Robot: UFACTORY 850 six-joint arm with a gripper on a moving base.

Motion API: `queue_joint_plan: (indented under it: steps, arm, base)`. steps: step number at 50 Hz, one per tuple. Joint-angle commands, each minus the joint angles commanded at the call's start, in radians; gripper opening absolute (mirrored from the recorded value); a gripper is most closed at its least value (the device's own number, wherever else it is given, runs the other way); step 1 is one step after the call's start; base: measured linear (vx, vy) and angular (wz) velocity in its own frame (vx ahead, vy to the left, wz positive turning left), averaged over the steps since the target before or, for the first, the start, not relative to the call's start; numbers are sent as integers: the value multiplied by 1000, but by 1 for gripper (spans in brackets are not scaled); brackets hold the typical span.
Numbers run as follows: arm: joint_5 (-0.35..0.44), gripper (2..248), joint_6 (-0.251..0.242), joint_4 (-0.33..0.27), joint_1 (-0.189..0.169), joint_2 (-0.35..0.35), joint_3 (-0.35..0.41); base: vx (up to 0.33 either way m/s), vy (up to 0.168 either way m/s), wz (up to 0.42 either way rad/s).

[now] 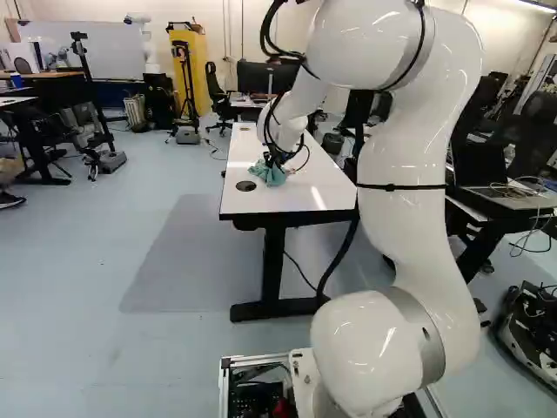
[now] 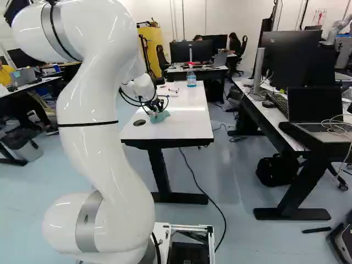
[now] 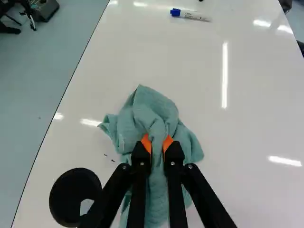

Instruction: Clean the table with the green towel

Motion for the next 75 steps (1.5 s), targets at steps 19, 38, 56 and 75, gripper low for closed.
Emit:
queue_joint_plan:
  steps: [19, 38, 56, 75]
  arm:
    - [0, 46, 0, 0, 9, -69, -92]
    - [-23, 46, 0, 0, 9, -56, -88]
    - [-130, 46, 0, 0, 10, -5, -67]
    - [-242, 46, 0, 0, 13, 81, -7]
  base:
    - [0, 0, 0]
    - [0, 0, 0]
    - [0, 0, 0]
    - [0, 0, 0]
